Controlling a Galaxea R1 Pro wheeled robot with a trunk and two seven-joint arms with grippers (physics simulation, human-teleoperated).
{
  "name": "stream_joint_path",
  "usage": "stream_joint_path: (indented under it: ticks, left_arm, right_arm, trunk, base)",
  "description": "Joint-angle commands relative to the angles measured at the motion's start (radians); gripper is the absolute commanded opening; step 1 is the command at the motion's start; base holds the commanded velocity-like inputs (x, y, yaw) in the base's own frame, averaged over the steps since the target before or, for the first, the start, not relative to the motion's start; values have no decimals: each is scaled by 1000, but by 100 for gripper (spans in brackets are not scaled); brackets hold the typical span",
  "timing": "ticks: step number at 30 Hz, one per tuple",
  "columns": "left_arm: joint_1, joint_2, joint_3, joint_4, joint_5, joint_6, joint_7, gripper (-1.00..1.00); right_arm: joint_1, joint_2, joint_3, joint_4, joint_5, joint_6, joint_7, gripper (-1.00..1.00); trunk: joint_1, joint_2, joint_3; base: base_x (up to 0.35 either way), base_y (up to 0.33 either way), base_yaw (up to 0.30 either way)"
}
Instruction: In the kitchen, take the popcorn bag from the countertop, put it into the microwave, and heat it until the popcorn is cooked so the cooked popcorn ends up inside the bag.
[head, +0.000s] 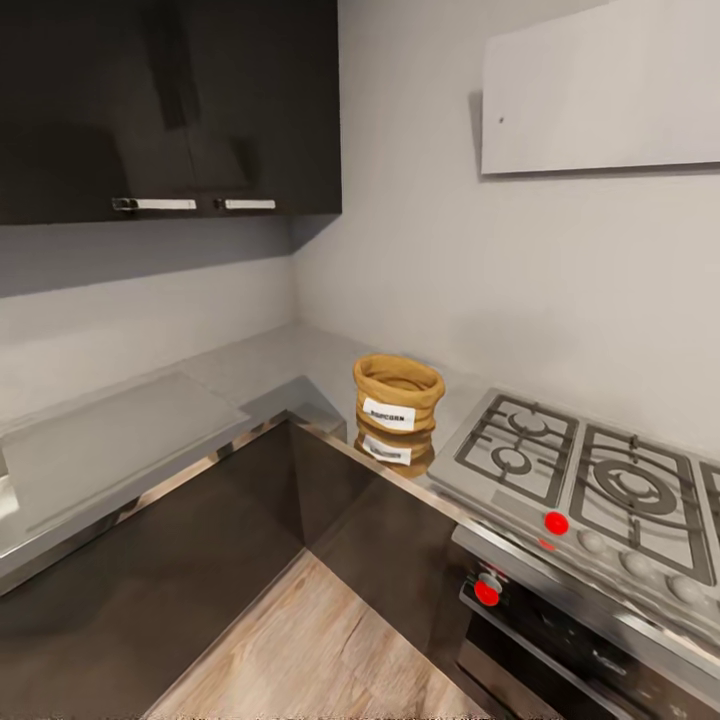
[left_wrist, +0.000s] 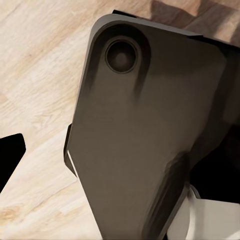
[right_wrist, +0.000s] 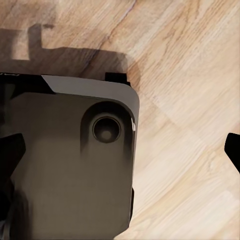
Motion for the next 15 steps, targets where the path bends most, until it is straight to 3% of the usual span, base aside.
stream_joint_path:
  ticks: [1,15]
  left_arm:
    - [0,0,2,0,2,-2,2,100]
    - [0,1,4,0,6,-4,4,100]
  right_arm:
    - [-1,-1,-8,3,9,-5,-3,100]
    - [-1,-1,-8,3,11,-10,-3,100]
  trunk:
    - [0,-1,-3]
    - [0,-1,-25]
  base:
    - [0,0,0]
    - [0,0,0]
